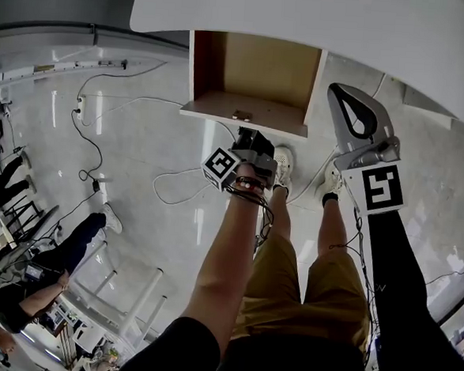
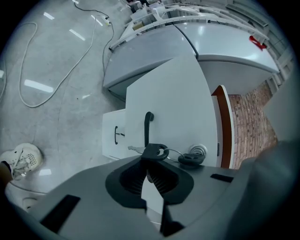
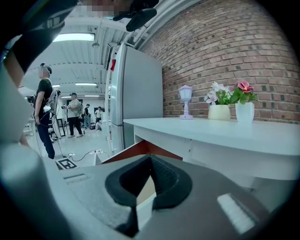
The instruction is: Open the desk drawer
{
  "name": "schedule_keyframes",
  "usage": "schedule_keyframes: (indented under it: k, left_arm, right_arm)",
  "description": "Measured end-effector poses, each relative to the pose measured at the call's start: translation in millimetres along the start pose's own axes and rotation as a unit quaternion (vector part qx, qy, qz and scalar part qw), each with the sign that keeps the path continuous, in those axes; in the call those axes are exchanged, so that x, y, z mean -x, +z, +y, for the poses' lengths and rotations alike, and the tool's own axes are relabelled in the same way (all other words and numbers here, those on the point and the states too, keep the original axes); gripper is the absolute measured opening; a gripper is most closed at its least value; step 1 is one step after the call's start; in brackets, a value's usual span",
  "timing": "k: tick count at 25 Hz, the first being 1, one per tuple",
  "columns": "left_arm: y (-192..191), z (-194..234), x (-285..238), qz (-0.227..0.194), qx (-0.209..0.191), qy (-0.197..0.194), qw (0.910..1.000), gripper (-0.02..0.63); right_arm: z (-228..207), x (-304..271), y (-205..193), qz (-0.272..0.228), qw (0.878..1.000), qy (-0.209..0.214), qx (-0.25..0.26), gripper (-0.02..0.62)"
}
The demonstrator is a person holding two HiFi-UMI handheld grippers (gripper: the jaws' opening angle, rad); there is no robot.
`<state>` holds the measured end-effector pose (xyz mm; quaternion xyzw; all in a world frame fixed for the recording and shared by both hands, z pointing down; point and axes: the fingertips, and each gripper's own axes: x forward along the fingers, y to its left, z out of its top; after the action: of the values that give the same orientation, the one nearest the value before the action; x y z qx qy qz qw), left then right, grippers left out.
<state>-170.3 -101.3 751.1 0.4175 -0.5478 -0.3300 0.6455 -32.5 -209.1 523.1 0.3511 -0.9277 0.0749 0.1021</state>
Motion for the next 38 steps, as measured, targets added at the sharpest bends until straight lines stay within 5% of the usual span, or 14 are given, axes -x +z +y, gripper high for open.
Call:
schedule_keyframes:
  k: [7,22,38]
  left_arm:
    - [-0.6,24.2,13.6,-0.002,0.008,0.029,0.9995,0.021]
    - [-6.1,26.5,8.5,0.027,-0.044,0.007,0.9987,0.026]
    - [2.2,46.2,-7.6,0.020,-0.034,0.007,0.9992,0.032]
  right_arm:
    - [-1.4,-8.9,-0.8,0.001,1.000,0.004,0.000,0.000]
    - [15.7,-15.4,-2.1,0.001,1.000,0.015,-0.004,0.000]
    - [24.6,-7.3,-0.4,0.008,1.000,0.014,0.009,0.000]
